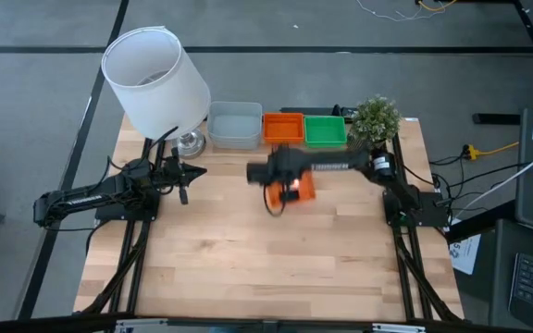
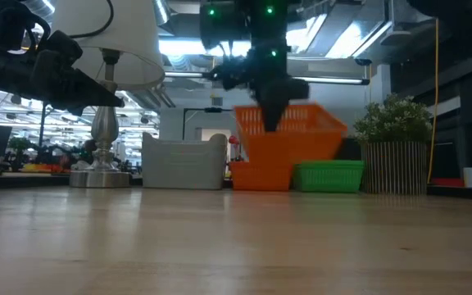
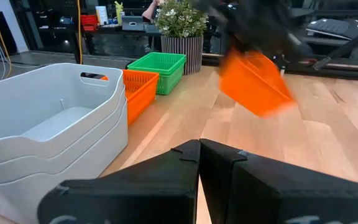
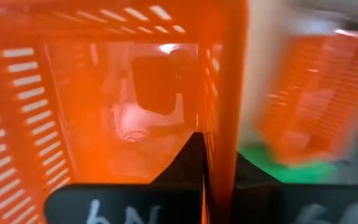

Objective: Stack baskets by color
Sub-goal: Stack the bottom orange bin on top of the top orange bin

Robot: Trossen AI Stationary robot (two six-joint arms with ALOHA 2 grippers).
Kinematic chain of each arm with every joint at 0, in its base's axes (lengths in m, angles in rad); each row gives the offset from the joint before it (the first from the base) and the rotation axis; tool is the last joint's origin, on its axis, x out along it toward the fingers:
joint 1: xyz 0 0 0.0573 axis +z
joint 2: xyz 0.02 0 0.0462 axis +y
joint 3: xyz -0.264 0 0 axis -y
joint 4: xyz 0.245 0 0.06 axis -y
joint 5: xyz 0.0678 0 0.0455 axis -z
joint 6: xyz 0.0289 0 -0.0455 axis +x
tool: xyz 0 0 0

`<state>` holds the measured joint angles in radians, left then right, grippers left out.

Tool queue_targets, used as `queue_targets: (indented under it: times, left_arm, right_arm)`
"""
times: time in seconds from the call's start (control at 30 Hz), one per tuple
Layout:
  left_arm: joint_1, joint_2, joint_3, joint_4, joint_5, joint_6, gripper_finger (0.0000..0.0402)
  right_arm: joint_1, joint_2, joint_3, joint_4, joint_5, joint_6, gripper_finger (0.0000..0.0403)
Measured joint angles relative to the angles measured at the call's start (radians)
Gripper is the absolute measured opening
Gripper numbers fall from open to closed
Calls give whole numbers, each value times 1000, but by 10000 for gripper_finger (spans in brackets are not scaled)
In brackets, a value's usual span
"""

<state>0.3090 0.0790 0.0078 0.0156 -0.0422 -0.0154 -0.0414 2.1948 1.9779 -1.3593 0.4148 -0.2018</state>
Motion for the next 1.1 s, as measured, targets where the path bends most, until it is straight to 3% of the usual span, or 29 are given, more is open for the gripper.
queue_targets:
  times: [0.2, 0.3, 0.37, 0.5, 0.67, 0.8, 1.1]
  left_arm:
    - [0, 0, 0, 0, 0, 0, 0]
    - [0, 0, 0, 0, 0, 0, 0]
    - [0, 0, 0, 0, 0, 0, 0]
    - [0, 0, 0, 0, 0, 0, 0]
    - [0, 0, 0, 0, 0, 0, 0]
    - [0, 0, 0, 0, 0, 0, 0]
    - [0, 0, 0, 0, 0, 0, 0]
  right_arm:
    - [-165, 0, 284, -204, 258, 10, 1]
    - [-268, -13, 379, -167, 264, -41, 1]
    - [-349, -62, 316, -21, 187, -121, 1]
    - [-518, -76, 215, 124, -99, -252, 0]
    - [-643, -75, 99, 320, -253, -414, 0]
    - [-678, -76, 48, 416, -405, -436, 0]
    - [-675, -70, -69, 526, -462, -484, 0]
